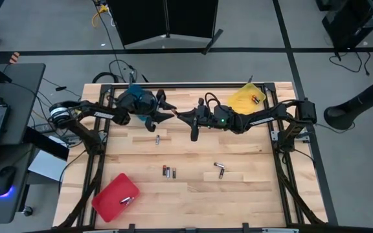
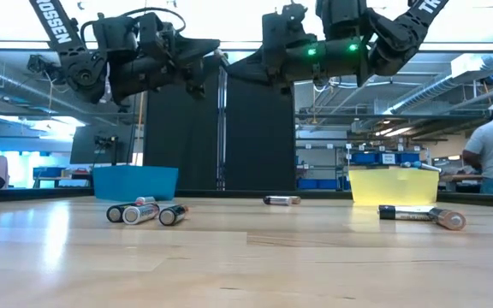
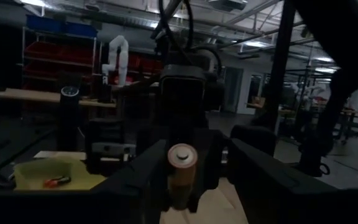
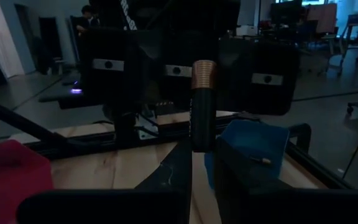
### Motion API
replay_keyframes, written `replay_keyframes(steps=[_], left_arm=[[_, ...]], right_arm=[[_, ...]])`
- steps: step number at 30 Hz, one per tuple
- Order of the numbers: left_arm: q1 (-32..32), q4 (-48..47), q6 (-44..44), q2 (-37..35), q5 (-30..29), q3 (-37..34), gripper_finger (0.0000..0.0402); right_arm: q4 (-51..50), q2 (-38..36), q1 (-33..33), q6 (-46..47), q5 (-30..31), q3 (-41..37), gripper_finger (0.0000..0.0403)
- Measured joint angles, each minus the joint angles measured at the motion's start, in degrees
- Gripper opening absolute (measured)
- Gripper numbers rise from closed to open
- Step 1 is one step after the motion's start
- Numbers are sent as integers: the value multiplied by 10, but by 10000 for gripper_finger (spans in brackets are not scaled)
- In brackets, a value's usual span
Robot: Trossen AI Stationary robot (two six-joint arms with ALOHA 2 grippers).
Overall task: Sort batteries
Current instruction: Put the black brown battery into the blue bin
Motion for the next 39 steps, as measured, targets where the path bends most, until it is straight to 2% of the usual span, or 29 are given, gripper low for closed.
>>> replay_keyframes(steps=[4,9,10,14,16,22,26,30,35,39], left_arm=[[-6,-2,10,0,3,3,140],[-8,-5,25,0,0,3,57],[-8,-5,26,0,0,3,52],[-8,-4,27,0,4,4,52],[-5,-11,23,0,23,12,52],[22,-36,-3,0,68,43,52],[52,-99,-14,-17,104,66,52],[74,-159,-6,-38,114,78,52],[111,-246,-7,-86,126,81,52],[159,-368,-5,-137,109,82,52]], right_arm=[[0,0,1,-5,-3,0,52],[2,0,1,-8,-8,0,52],[4,0,1,-8,-9,0,52],[6,0,1,-8,-9,0,54],[7,0,1,-12,-8,0,66],[0,-1,3,-23,29,2,145],[-50,-1,1,-53,68,1,199],[-89,-1,-1,-68,108,1,231],[-153,-1,-9,-71,117,1,240],[-219,-1,-13,-65,116,1,220]])
